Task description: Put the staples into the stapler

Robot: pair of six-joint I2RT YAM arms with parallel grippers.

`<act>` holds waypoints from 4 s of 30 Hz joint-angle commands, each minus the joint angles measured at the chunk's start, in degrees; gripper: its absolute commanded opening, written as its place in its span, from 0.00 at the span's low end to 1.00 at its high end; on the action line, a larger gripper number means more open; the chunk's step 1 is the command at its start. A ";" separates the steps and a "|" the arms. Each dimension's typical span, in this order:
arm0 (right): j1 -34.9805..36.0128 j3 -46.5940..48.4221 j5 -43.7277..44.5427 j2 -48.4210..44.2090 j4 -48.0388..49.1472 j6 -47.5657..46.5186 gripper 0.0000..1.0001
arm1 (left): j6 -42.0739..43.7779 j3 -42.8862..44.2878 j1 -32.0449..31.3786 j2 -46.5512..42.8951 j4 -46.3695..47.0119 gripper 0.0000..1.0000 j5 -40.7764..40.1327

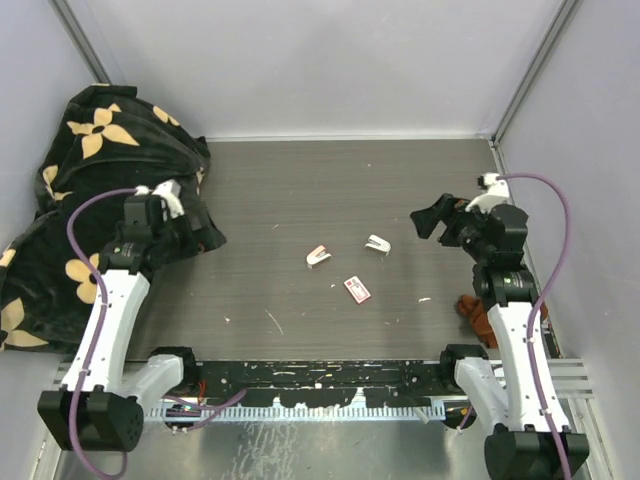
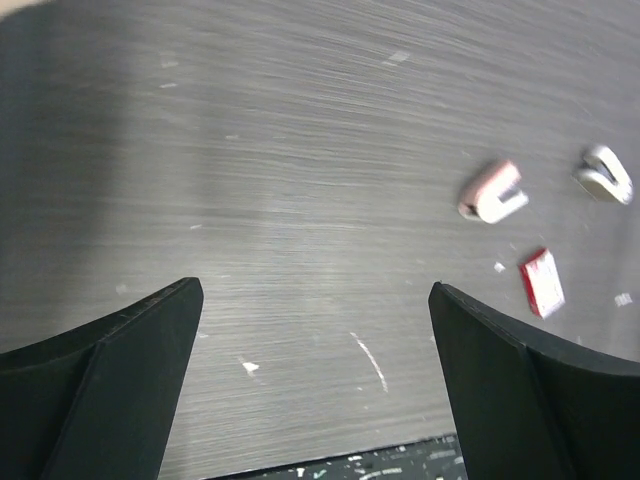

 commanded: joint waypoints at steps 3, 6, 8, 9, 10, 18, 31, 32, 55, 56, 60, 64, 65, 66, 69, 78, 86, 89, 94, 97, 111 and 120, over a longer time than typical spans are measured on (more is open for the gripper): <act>18.02 2.67 9.30 5.07 0.21 -3.39 0.90 | 2.07 12.03 -18.31 5.21 4.41 1.00 -0.65; 28.38 2.40 17.01 8.89 0.01 -1.18 0.88 | 1.11 14.63 -21.15 7.35 8.06 0.99 3.93; 34.32 1.92 22.25 11.64 -0.05 -0.51 0.88 | 0.79 15.31 -21.22 7.44 10.38 0.98 4.85; 37.30 1.82 25.14 13.21 -0.35 -0.16 0.88 | 1.33 15.38 -21.19 7.20 10.57 0.98 3.73; 39.75 1.81 27.22 15.01 -0.55 0.16 0.88 | 2.21 15.25 -21.18 6.83 10.36 0.98 1.82; 46.71 0.97 30.25 29.58 2.88 0.55 0.87 | 6.88 10.67 -21.24 3.75 9.40 0.98 -9.19; 46.68 1.56 27.88 41.56 8.15 -0.66 0.77 | 6.96 11.71 -21.18 5.49 7.56 0.98 -8.76; 46.66 1.48 27.89 42.03 8.58 -0.53 0.77 | 6.93 11.70 -21.18 5.46 7.65 0.98 -8.68; 47.80 -2.32 16.57 43.93 11.79 -3.39 0.75 | 6.39 11.60 -21.20 6.76 7.56 0.98 -5.91; 48.02 -2.30 15.90 43.85 11.69 -3.48 0.75 | 6.41 11.60 -21.19 6.83 7.53 0.98 -5.84; 49.55 -2.27 13.40 44.16 11.54 -3.25 0.74 | 6.35 11.70 -21.23 7.27 7.43 0.98 -5.24; 51.57 -2.65 10.45 44.29 11.84 -1.92 0.74 | 6.21 11.51 -21.18 7.42 7.43 0.98 -4.82; 52.14 -2.79 9.85 44.09 11.76 -1.56 0.74 | 6.04 11.42 -21.22 7.47 7.40 0.98 -4.44; 52.66 -3.03 9.37 43.78 11.62 -0.97 0.74 | 5.85 11.37 -21.23 7.55 7.50 0.98 -4.16; 53.43 -4.59 7.95 42.49 11.05 2.67 0.73 | 5.75 11.17 -21.22 7.93 7.90 0.98 -1.36; 54.06 -11.78 3.47 32.00 9.08 8.15 0.74 | 5.10 8.48 -27.08 6.36 11.54 0.98 1.84; 51.72 -7.95 17.11 20.07 1.62 11.41 0.76 | -0.52 -1.12 -38.27 3.54 21.18 1.00 -4.40; 42.32 -9.61 15.17 17.83 0.22 12.53 0.73 | -4.88 -6.50 -44.83 4.43 27.05 0.97 -8.86; 29.32 -14.58 10.98 13.81 1.02 13.10 0.69 | -10.99 -9.25 -58.42 10.34 35.57 0.94 -19.39; 27.81 -15.43 13.39 11.93 1.16 14.33 0.69 | -15.11 -7.68 -64.11 16.05 37.87 0.95 -24.24; 27.79 -17.96 21.48 3.83 -0.33 18.89 0.77 | -17.81 5.87 -75.40 39.84 36.69 0.82 -33.19; 27.84 -18.18 25.20 0.25 -1.47 19.23 0.86 | -15.87 10.99 -77.57 48.47 34.36 0.81 -31.78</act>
